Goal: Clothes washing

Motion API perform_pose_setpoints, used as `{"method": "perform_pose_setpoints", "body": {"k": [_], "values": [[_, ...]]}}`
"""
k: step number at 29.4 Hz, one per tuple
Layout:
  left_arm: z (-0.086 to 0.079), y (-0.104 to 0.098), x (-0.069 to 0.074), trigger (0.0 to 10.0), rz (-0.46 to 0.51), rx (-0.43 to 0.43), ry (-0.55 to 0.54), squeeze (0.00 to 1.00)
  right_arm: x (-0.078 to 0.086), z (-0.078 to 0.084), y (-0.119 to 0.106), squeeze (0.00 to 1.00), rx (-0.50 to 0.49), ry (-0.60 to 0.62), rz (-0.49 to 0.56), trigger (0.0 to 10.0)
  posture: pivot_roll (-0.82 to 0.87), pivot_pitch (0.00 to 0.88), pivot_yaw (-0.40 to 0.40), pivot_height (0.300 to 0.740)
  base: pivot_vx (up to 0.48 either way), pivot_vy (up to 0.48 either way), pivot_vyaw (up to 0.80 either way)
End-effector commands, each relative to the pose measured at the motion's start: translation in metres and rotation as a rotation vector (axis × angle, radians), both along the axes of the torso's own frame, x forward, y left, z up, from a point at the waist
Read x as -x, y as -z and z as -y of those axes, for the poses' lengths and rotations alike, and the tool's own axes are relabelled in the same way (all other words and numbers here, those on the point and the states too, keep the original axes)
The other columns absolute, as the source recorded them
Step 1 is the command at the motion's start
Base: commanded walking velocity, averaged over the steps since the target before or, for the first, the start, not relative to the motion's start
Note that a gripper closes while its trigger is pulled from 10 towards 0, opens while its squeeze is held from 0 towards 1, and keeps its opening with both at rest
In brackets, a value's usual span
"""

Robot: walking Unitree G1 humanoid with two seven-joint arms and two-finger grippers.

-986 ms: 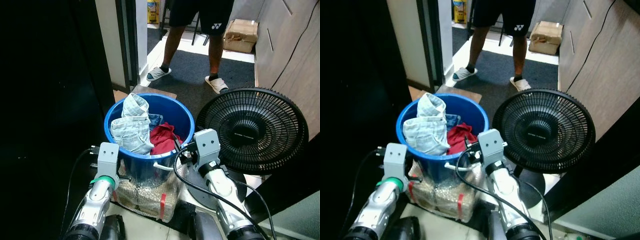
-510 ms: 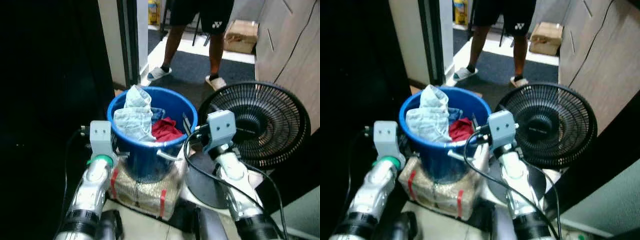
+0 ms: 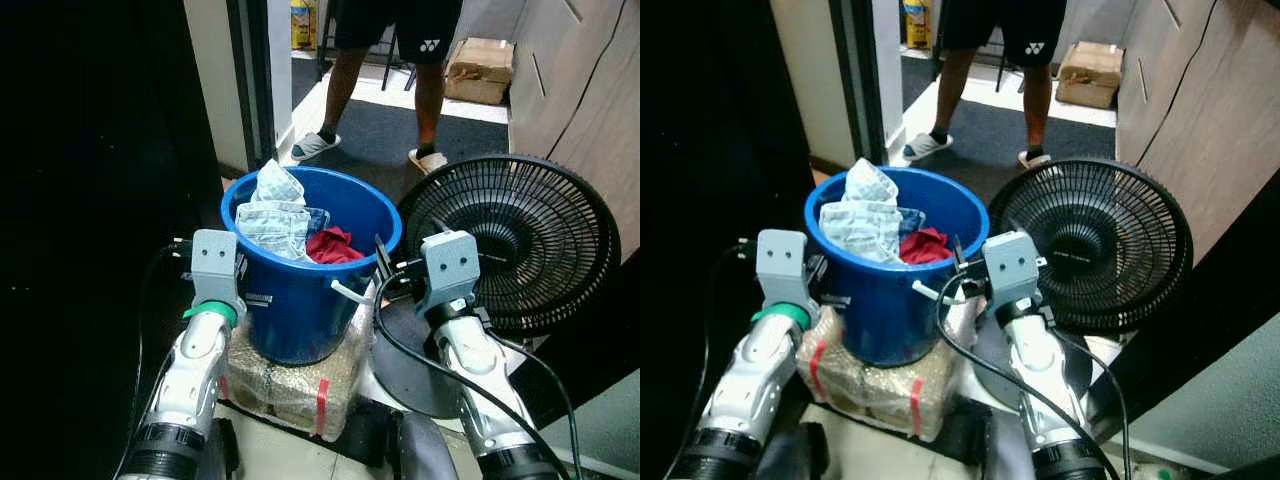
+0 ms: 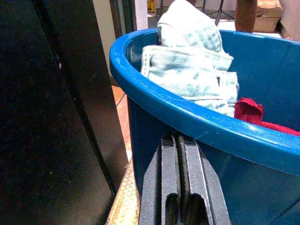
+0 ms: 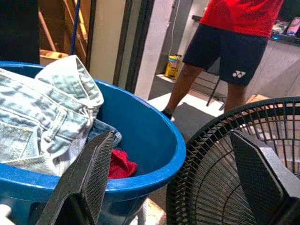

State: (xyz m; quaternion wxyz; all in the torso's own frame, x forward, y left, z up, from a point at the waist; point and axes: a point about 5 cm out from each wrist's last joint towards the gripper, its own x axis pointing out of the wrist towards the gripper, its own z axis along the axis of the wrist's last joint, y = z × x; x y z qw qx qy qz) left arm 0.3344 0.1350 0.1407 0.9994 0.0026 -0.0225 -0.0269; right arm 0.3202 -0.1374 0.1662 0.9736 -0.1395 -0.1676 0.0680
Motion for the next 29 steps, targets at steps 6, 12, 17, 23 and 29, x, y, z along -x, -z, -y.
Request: {"method": "perform_pose_setpoints", "body": {"k": [6, 12, 17, 23, 29], "values": [[0.001, 0.001, 0.0, 10.0, -0.025, -0.041, -0.001, 0.0, -0.009, 0.035, 0.0, 0.0, 0.129, 0.307, 0.017, 10.0, 0.04, 0.051, 0.052, 0.471, 0.0, 0.0, 0.0], [-0.002, 0.005, 0.0, 10.0, -0.036, -0.072, -0.009, 0.0, -0.009, 0.054, 0.02, 0.0, -0.145, 0.255, -0.15, 10.0, 0.03, 0.04, 0.053, 0.471, 0.0, 0.0, 0.0], [-0.001, 0.013, 0.002, 10.0, -0.067, -0.093, 0.025, 0.0, 0.003, 0.042, 0.048, 0.0, -0.332, -0.012, -0.318, 10.0, 0.03, 0.035, 0.058, 0.471, 0.0, 0.0, 0.0], [0.001, 0.032, 0.007, 10.0, -0.133, -0.152, 0.151, 0.0, 0.023, 0.04, 0.088, 0.0, -0.26, -0.137, -0.495, 10.0, 0.02, 0.019, 0.072, 0.471, 0.0, 0.0, 0.0], [-0.001, 0.037, 0.007, 10.0, -0.139, -0.196, 0.18, 0.0, 0.024, 0.039, 0.096, 0.0, -0.127, -0.112, -0.506, 10.0, 0.02, 0.017, 0.073, 0.471, 0.0, 0.0, 0.0]]}}
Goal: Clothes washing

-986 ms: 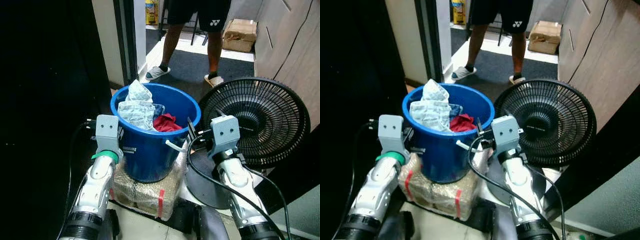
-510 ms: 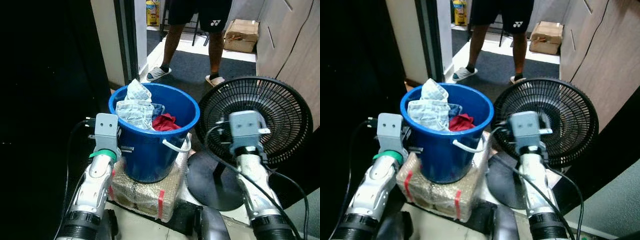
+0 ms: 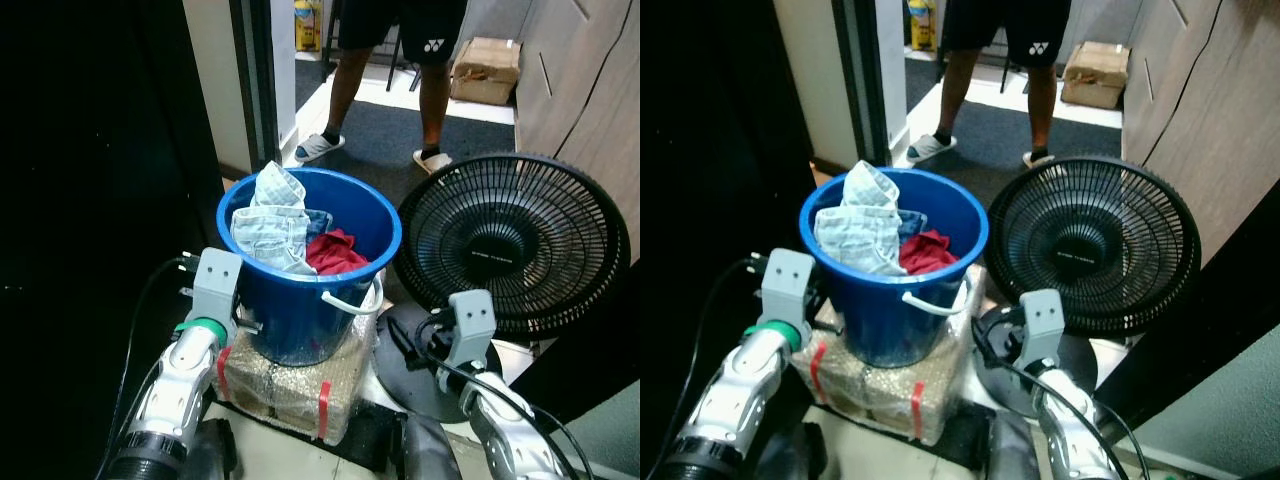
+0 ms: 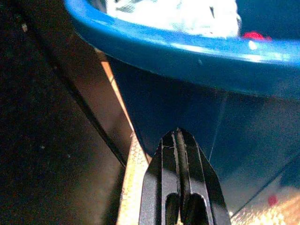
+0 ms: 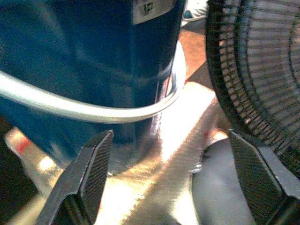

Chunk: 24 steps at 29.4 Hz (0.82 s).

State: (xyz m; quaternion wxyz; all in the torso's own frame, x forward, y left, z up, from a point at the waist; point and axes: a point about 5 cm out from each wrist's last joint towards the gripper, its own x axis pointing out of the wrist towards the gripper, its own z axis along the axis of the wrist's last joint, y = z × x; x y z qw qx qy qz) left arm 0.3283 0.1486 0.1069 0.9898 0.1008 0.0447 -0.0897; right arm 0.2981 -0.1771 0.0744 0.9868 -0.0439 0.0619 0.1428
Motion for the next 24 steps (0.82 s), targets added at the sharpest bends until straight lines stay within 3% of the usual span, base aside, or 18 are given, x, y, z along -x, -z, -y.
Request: {"method": "perform_pose_setpoints", "body": {"k": [1, 3, 6, 8, 12, 13, 14, 15, 17, 19, 20, 22, 24], "values": [[0.011, 0.009, 0.002, 10.0, -0.019, -0.057, 0.081, 0.0, 0.002, -0.002, 0.006, 0.0, 0.047, -0.005, -0.007, 10.0, 0.02, 0.01, 0.074, 0.471, 0.0, 0.0, 0.0], [0.002, 0.027, 0.013, 10.0, -0.065, -0.153, 0.128, 0.0, 0.0, -0.012, 0.0, 0.0, 0.017, 0.002, 0.035, 10.0, 0.01, 0.005, 0.077, 0.471, 0.0, 0.0, 0.0], [-0.006, 0.034, 0.022, 10.0, -0.092, -0.162, 0.131, 0.0, 0.001, -0.017, -0.006, 0.0, -0.019, 0.003, 0.059, 10.0, 0.01, 0.003, 0.078, 0.471, 0.0, 0.0, 0.0], [-0.02, 0.041, 0.038, 10.0, -0.119, -0.17, 0.125, 0.0, 0.006, -0.025, -0.012, 0.0, -0.054, -0.007, 0.086, 10.0, 0.02, 0.002, 0.076, 0.471, 0.0, 0.0, 0.0], [-0.032, 0.044, 0.051, 10.0, -0.13, -0.192, 0.114, 0.0, 0.013, -0.03, -0.014, 0.0, -0.053, -0.024, 0.099, 10.0, 0.02, 0.004, 0.074, 0.471, 0.0, 0.0, 0.0], [-0.041, 0.044, 0.057, 10.0, -0.128, -0.219, 0.099, 0.0, 0.017, -0.033, -0.014, 0.0, -0.051, -0.036, 0.105, 10.0, 0.02, 0.005, 0.07, 0.471, 0.0, 0.0, 0.0], [-0.041, 0.044, 0.057, 10.0, -0.128, -0.219, 0.099, 0.0, 0.017, -0.033, -0.014, 0.0, -0.051, -0.036, 0.105, 10.0, 0.02, 0.005, 0.07, 0.471, 0.0, 0.0, 0.0], [-0.054, 0.041, 0.06, 10.0, -0.12, -0.241, 0.065, 0.0, 0.022, -0.035, -0.014, 0.0, -0.034, -0.048, 0.114, 10.0, 0.02, 0.008, 0.067, 0.471, 0.0, 0.0, 0.0], [-0.054, 0.041, 0.06, 10.0, -0.12, -0.241, 0.065, 0.0, 0.022, -0.035, -0.014, 0.0, -0.034, -0.048, 0.114, 10.0, 0.02, 0.008, 0.067, 0.471, 0.0, 0.0, 0.0], [-0.083, 0.025, 0.057, 10.0, -0.072, -0.307, -0.012, 0.0, 0.028, -0.035, -0.018, 0.0, -0.023, -0.042, 0.146, 10.0, 0.03, 0.011, 0.064, 0.471, 0.0, 0.0, 0.0], [-0.083, 0.025, 0.057, 10.0, -0.072, -0.307, -0.012, 0.0, 0.028, -0.035, -0.018, 0.0, -0.023, -0.042, 0.146, 10.0, 0.03, 0.011, 0.064, 0.471, 0.0, 0.0, 0.0], [-0.106, -0.001, 0.045, 10.0, 0.011, -0.34, -0.09, 0.0, 0.028, -0.031, -0.031, 0.0, -0.031, -0.012, 0.198, 10.0, 0.03, 0.015, 0.063, 0.471, 0.0, 0.0, 0.0], [-0.116, -0.024, 0.035, 10.0, 0.08, -0.337, -0.146, 0.0, 0.028, -0.028, -0.043, 0.0, -0.046, 0.006, 0.238, 10.0, 0.03, 0.015, 0.063, 0.471, 0.0, 0.0, 0.0]]}}
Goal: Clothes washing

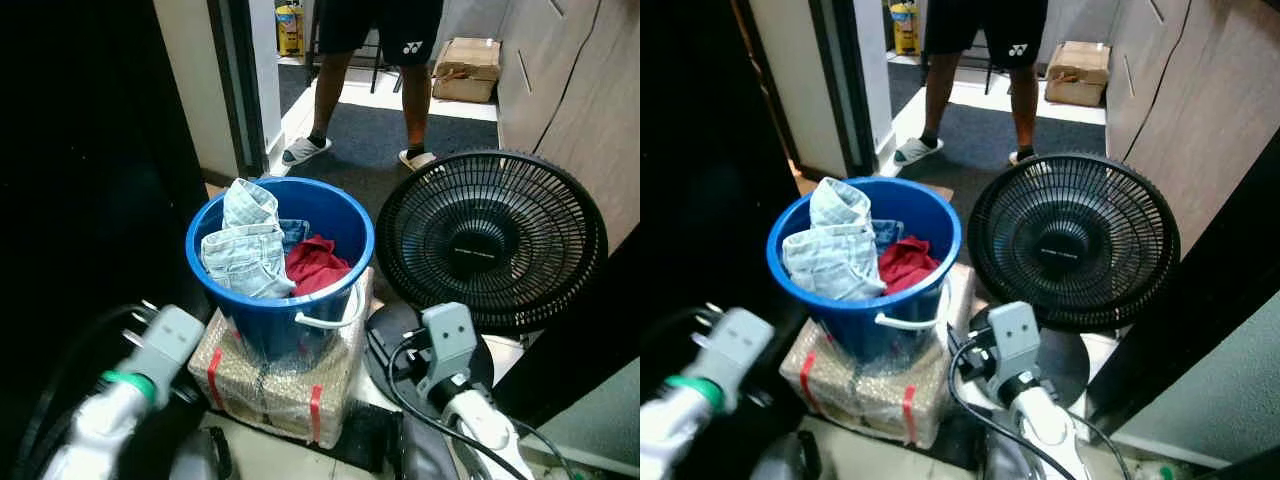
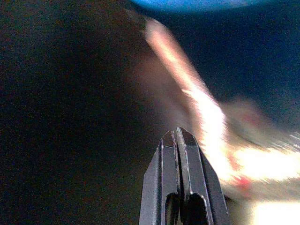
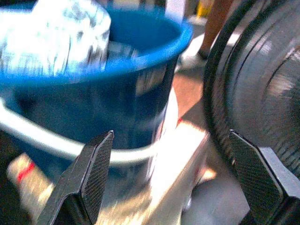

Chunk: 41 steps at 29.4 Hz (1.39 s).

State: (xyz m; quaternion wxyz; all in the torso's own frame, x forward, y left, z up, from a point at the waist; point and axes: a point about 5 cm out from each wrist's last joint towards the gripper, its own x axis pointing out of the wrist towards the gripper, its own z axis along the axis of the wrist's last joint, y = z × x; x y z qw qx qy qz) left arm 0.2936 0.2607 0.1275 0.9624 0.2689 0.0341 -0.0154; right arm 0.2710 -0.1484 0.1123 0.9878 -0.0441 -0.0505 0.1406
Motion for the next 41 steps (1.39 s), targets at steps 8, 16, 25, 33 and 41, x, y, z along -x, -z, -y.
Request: {"method": "perform_pose_setpoints", "body": {"k": [8, 16, 25, 33, 41], "values": [[-0.008, -0.082, -0.028, 10.0, 0.249, 0.121, -0.07, 0.0, 0.001, -0.003, -0.038, 0.0, -0.068, 0.014, 0.105, 10.0, 0.03, 0.018, 0.074, 0.471, 0.0, 0.0, 0.0], [0.041, -0.087, -0.039, 10.0, 0.193, 0.254, 0.059, 0.0, -0.005, -0.008, -0.044, 0.0, -0.075, 0.027, 0.116, 10.0, 0.02, 0.024, 0.078, 0.471, 0.0, 0.0, 0.0], [0.153, -0.076, -0.052, 10.0, 0.067, 0.53, 0.235, 0.0, -0.037, -0.001, -0.037, 0.0, -0.007, 0.127, 0.089, 10.0, 0.03, 0.03, 0.067, 0.471, 0.0, 0.0, 0.0], [0.177, -0.087, -0.071, 10.0, 0.029, 0.547, 0.227, 0.0, -0.051, -0.013, -0.031, 0.0, 0.025, 0.103, 0.05, 10.0, 0.03, 0.033, 0.064, 0.471, 0.0, 0.0, 0.0], [0.168, -0.075, -0.073, 10.0, -0.024, 0.464, 0.154, 0.0, -0.053, -0.013, -0.027, 0.0, 0.042, 0.098, 0.051, 10.0, 0.04, 0.04, 0.064, 0.471, 0.0, 0.0, 0.0]]}}
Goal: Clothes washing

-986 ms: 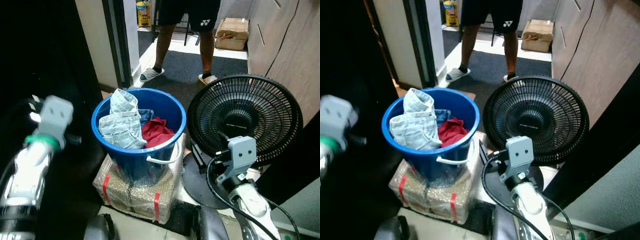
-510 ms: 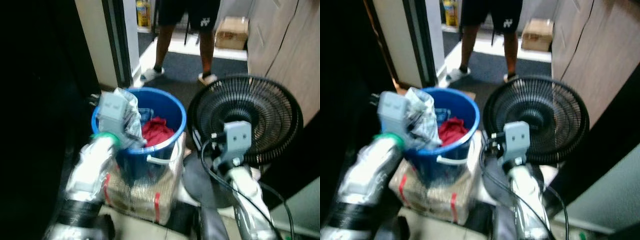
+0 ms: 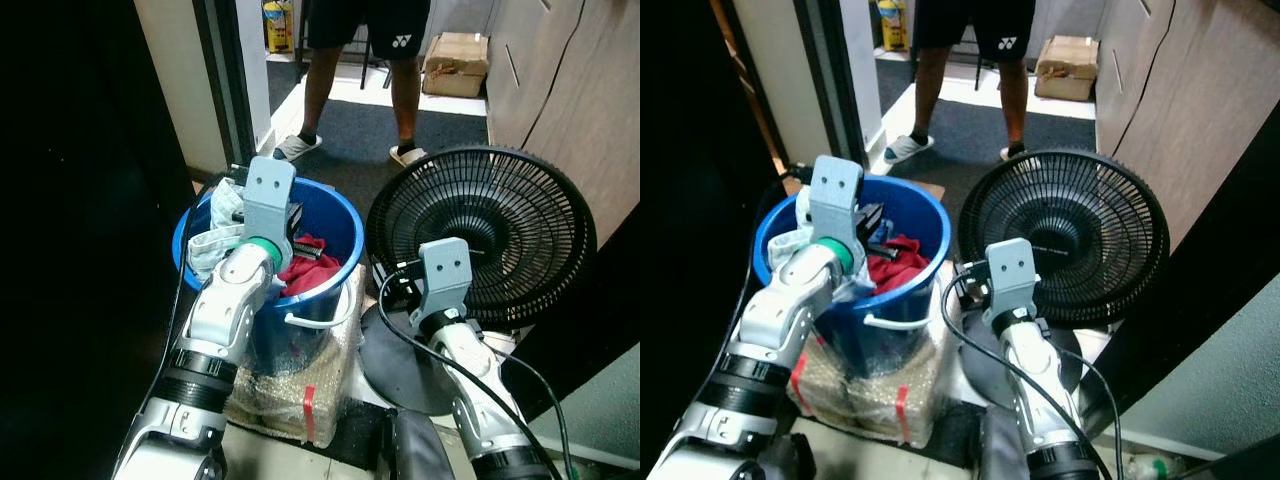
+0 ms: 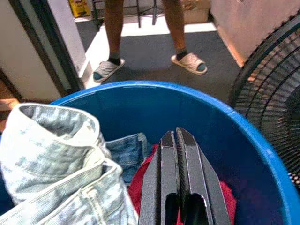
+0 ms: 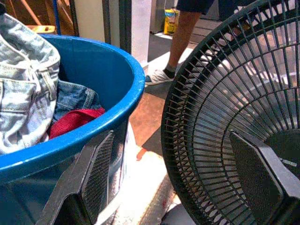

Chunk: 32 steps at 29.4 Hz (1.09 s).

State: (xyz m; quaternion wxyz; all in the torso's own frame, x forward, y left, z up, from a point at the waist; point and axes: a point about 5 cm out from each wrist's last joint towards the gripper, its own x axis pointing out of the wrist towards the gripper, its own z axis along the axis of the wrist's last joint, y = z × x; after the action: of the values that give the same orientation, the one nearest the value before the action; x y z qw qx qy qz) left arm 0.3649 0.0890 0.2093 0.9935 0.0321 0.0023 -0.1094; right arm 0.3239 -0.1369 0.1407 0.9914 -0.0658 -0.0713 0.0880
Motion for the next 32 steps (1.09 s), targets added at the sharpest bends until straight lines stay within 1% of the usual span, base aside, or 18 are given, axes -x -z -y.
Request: {"method": "perform_pose_setpoints", "body": {"k": [1, 2, 3, 6, 7, 8, 10, 11, 13, 16, 19, 21, 23, 26, 28, 31, 32], "values": [[-0.011, 0.012, -0.002, 10.0, -0.051, -0.039, -0.042, 0.0, 0.0, -0.001, 0.001, 0.0, 0.011, -0.009, -0.001, 10.0, 0.03, 0.04, 0.065, 0.471, 0.0, 0.0, 0.0], [-0.015, 0.015, -0.004, 10.0, -0.064, -0.049, -0.058, 0.0, -0.001, -0.002, 0.002, 0.0, 0.012, -0.009, 0.001, 10.0, 0.03, 0.04, 0.065, 0.471, 0.0, 0.0, 0.0], [-0.015, 0.015, -0.004, 10.0, -0.064, -0.049, -0.058, 0.0, -0.001, -0.002, 0.002, 0.0, 0.012, -0.009, 0.001, 10.0, 0.03, 0.04, 0.065, 0.471, 0.0, 0.0, 0.0], [-0.029, 0.029, -0.006, 10.0, -0.122, -0.087, -0.091, 0.0, -0.001, -0.002, 0.002, 0.0, 0.014, -0.011, 0.004, 10.0, 0.03, 0.04, 0.065, 0.471, 0.0, 0.0, 0.0], [-0.029, 0.029, -0.006, 10.0, -0.122, -0.087, -0.091, 0.0, -0.001, -0.002, 0.002, 0.0, 0.014, -0.011, 0.004, 10.0, 0.03, 0.04, 0.065, 0.471, 0.0, 0.0, 0.0], [-0.041, 0.048, 0.002, 10.0, -0.179, -0.122, -0.1, 0.0, -0.002, -0.002, 0.003, 0.0, 0.016, -0.012, 0.0, 10.0, 0.04, 0.043, 0.058, 0.471, 0.0, 0.0, 0.0], [-0.054, 0.077, 0.016, 10.0, -0.266, -0.173, -0.111, 0.0, -0.002, -0.002, 0.005, 0.0, 0.021, -0.016, -0.005, 10.0, 0.05, 0.042, 0.054, 0.471, 0.0, 0.0, 0.0], [-0.057, 0.086, 0.021, 10.0, -0.294, -0.19, -0.115, 0.0, -0.003, -0.002, 0.006, 0.0, 0.024, -0.018, -0.007, 10.0, 0.05, 0.042, 0.054, 0.471, 0.0, 0.0, 0.0], [-0.06, 0.094, 0.025, 10.0, -0.316, -0.207, -0.125, 0.0, -0.003, -0.003, 0.007, 0.0, 0.027, -0.022, -0.007, 10.0, 0.05, 0.041, 0.049, 0.471, 0.0, 0.0, 0.0], [-0.065, 0.098, 0.026, 10.0, -0.325, -0.218, -0.14, 0.0, -0.004, -0.002, 0.007, 0.0, 0.037, -0.024, -0.007, 10.0, 0.05, 0.039, 0.047, 0.471, 0.0, 0.0, 0.0], [-0.065, 0.098, 0.026, 10.0, -0.325, -0.218, -0.14, 0.0, -0.004, -0.002, 0.007, 0.0, 0.037, -0.024, -0.007, 10.0, 0.05, 0.039, 0.047, 0.471, 0.0, 0.0, 0.0], [-0.068, 0.099, 0.026, 10.0, -0.327, -0.222, -0.151, 0.0, -0.005, -0.002, 0.007, 0.0, 0.042, -0.022, -0.006, 10.0, 0.05, 0.038, 0.046, 0.471, 0.0, 0.0, 0.0], [-0.076, 0.096, 0.025, 10.0, -0.324, -0.227, -0.17, 0.0, -0.008, -0.003, 0.004, 0.0, 0.046, -0.018, 0.004, 10.0, 0.05, 0.037, 0.047, 0.471, 0.0, 0.0, 0.0], [-0.079, 0.096, 0.025, 10.0, -0.323, -0.233, -0.175, 0.0, -0.01, -0.005, 0.003, 0.0, 0.045, -0.018, 0.008, 10.0, 0.05, 0.035, 0.05, 0.471, 0.0, 0.0, 0.0], [-0.086, 0.1, 0.031, 10.0, -0.337, -0.265, -0.173, 0.0, -0.011, -0.008, 0.005, 0.0, 0.046, -0.019, 0.006, 10.0, 0.05, 0.035, 0.051, 0.471, 0.0, 0.0, 0.0], [-0.09, 0.104, 0.034, 10.0, -0.349, -0.285, -0.17, 0.0, -0.011, -0.008, 0.005, 0.0, 0.046, -0.019, 0.006, 10.0, 0.05, 0.035, 0.051, 0.471, 0.0, 0.0, 0.0], [-0.095, 0.109, 0.04, 10.0, -0.364, -0.311, -0.154, 0.0, -0.011, -0.008, 0.006, 0.0, 0.046, -0.018, 0.005, 10.0, 0.05, 0.035, 0.05, 0.471, 0.0, 0.0, 0.0]]}}
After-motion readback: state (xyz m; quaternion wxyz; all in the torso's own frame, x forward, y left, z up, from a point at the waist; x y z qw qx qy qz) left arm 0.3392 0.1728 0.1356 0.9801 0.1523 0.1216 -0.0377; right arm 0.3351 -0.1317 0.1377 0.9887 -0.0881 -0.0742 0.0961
